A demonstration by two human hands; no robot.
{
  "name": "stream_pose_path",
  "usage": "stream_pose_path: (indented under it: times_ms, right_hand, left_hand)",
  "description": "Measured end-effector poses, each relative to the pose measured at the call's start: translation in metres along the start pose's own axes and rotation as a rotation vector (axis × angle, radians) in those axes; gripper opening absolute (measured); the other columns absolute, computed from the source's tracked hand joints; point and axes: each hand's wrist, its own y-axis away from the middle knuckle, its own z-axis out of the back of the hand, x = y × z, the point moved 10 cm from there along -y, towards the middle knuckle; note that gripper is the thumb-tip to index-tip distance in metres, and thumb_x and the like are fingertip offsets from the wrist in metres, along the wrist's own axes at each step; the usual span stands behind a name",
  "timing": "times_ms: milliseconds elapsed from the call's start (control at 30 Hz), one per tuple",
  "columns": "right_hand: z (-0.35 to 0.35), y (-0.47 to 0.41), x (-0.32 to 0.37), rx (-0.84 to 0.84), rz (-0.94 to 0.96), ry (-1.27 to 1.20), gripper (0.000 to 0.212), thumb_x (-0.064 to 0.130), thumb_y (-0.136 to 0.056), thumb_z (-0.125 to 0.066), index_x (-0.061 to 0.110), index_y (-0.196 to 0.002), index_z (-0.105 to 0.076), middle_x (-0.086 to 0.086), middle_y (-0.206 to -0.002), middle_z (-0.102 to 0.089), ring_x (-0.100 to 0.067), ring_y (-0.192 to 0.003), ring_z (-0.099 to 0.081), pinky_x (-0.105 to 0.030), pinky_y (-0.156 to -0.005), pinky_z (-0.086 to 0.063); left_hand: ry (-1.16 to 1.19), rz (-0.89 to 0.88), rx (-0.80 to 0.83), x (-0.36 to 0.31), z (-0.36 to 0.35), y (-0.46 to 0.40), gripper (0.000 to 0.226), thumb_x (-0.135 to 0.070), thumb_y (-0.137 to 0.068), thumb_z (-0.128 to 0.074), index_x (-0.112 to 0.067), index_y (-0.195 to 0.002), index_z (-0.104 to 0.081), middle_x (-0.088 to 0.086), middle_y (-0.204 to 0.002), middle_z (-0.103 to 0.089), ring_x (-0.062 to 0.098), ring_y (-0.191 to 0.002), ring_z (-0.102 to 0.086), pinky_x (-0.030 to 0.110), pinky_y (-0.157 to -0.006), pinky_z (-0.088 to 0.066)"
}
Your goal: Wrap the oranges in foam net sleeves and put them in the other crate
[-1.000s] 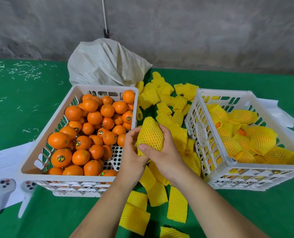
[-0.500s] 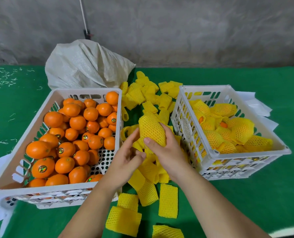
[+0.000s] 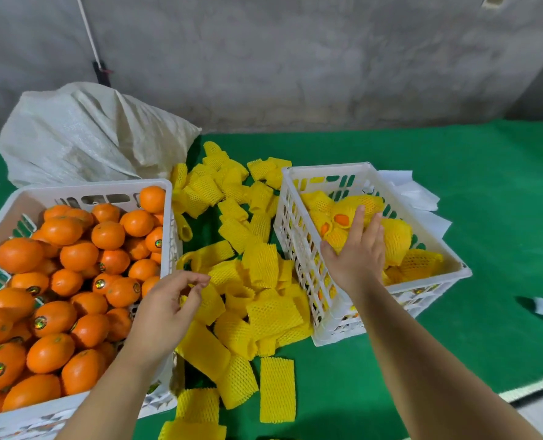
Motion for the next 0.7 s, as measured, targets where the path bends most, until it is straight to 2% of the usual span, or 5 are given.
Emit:
stream_pose_path:
  times_ms: [133, 300, 500, 600, 700]
  right_hand:
    - [-0.006, -0.001, -0.002, 0.083, -0.034, 0.063, 0.089, 0.066, -0.098, -0.043, 0.028, -0.164, 0.004, -0.011, -0.169, 0.021, -0.034, -0.157, 0.011, -0.052, -0.125, -0.007]
    - [-0.026, 0.043, 0.08, 0.012, 0.449, 0.237, 0.079, 0.057, -0.091, -0.056, 0.027, -0.158, -0.025, -0.014, -0.166, -0.013, -0.038, -0.154, -0.012, -0.056, -0.122, -0.024]
    - [-0.147, 0.094, 0.066, 0.83, 0.402, 0.384, 0.108, 0.069, -0.078, -0.071, 0.035, -0.161, -0.012, -0.008, -0.162, -0.031, -0.036, -0.146, -0.033, -0.05, -0.114, -0.033]
    - [-0.13, 0.075, 0.082, 0.556, 0.386, 0.137, 0.045, 0.039, -0.1, -0.061, 0.026, -0.142, -0.052, -0.008, -0.124, -0.068, -0.024, -0.099, -0.066, -0.033, -0.073, -0.05]
    - [-0.108, 0.063, 0.111, 0.39, 0.269, -0.376, 0.033, 0.036, -0.101, -0.062, 0.036, -0.131, -0.049, 0.009, -0.098, -0.063, 0.0, -0.062, -0.055, -0.023, -0.051, -0.041]
  left_hand:
    - [-0.003, 0.001, -0.017, -0.005, 0.002, -0.001, 0.018, -0.047, -0.1, -0.052, -0.051, -0.111, -0.066, -0.03, -0.113, -0.067, -0.001, -0.105, -0.064, 0.026, -0.078, -0.05]
    - [-0.009, 0.026, -0.038, 0.003, 0.002, -0.003, 0.017, -0.03, -0.104, -0.06, -0.038, -0.115, -0.072, -0.025, -0.11, -0.069, 0.002, -0.104, -0.065, 0.034, -0.082, -0.056]
    - [0.254, 0.118, -0.057, 0.015, 0.022, -0.01, 0.023, -0.024, -0.108, -0.059, -0.032, -0.129, -0.065, -0.015, -0.118, -0.071, 0.008, -0.105, -0.068, 0.022, -0.083, -0.055]
    - [0.014, 0.161, -0.115, 0.049, 0.064, -0.03, 0.025, -0.025, -0.108, -0.059, -0.034, -0.132, -0.061, -0.018, -0.127, -0.068, 0.003, -0.114, -0.064, 0.019, -0.093, -0.053]
    - [-0.488, 0.349, 0.076, 0.108, 0.072, -0.044, 0.053, -0.023, -0.103, -0.062, -0.019, -0.154, -0.047, 0.009, -0.153, -0.053, 0.033, -0.138, -0.05, 0.05, -0.114, -0.042]
